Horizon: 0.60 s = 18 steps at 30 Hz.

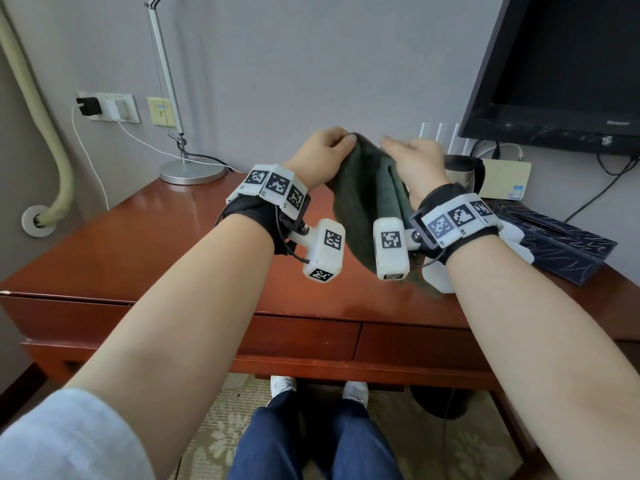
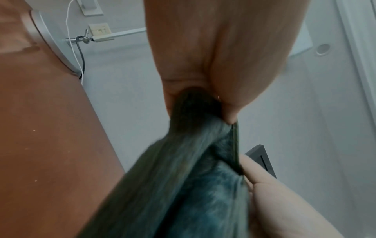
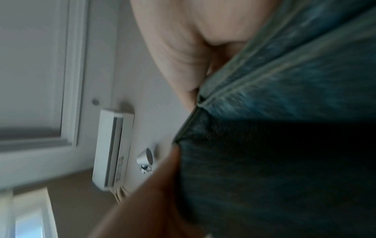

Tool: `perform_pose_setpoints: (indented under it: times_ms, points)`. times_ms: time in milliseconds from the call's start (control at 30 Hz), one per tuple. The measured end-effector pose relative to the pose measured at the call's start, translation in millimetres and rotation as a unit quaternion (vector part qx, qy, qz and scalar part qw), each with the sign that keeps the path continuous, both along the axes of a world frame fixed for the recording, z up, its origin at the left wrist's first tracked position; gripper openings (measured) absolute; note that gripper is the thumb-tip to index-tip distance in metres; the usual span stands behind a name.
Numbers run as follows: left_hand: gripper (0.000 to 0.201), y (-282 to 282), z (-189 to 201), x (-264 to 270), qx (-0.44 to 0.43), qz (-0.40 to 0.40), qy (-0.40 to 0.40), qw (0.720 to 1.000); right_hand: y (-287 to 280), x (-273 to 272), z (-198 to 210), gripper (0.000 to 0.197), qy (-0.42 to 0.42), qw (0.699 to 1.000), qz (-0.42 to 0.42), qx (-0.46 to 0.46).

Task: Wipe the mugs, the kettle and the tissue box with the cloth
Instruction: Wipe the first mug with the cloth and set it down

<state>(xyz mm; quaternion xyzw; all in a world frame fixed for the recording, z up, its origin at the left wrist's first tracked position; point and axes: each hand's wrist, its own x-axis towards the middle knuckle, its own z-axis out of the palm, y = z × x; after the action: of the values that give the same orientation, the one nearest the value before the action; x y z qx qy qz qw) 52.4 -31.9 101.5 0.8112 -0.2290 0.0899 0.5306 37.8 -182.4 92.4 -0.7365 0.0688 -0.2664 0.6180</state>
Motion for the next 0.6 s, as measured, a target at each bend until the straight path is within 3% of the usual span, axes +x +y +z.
perform_pose_setpoints:
  times_ms: [67,133,233,433,600]
  points:
    - [0.015,-0.8,4.7,0.2,-0.022,0.015,-0.018,0.999,3.2,-4.7,0.7,0.030,-0.001,0.998,0.026,-0.061]
    - [0.018,-2.7,8.0,-0.3,-0.014,0.015,-0.033,0.999,6.5,-10.8,1.7,0.029,-0.002,0.992,0.093,-0.085]
    - [0.020,-4.9,10.5,-1.7,-0.028,0.017,-0.044,0.998,9.1,-18.6,0.3,0.013,0.009,0.980,0.191,-0.056]
    - [0.020,-3.6,14.8,-8.1,-0.029,0.004,-0.044,0.999,10.7,-23.1,-0.8,0.008,0.052,0.970,0.237,-0.017]
    - [0.015,-3.1,12.6,-10.8,-0.181,-0.056,0.046,0.981,11.4,-35.5,5.5,0.017,0.033,0.956,0.288,0.044]
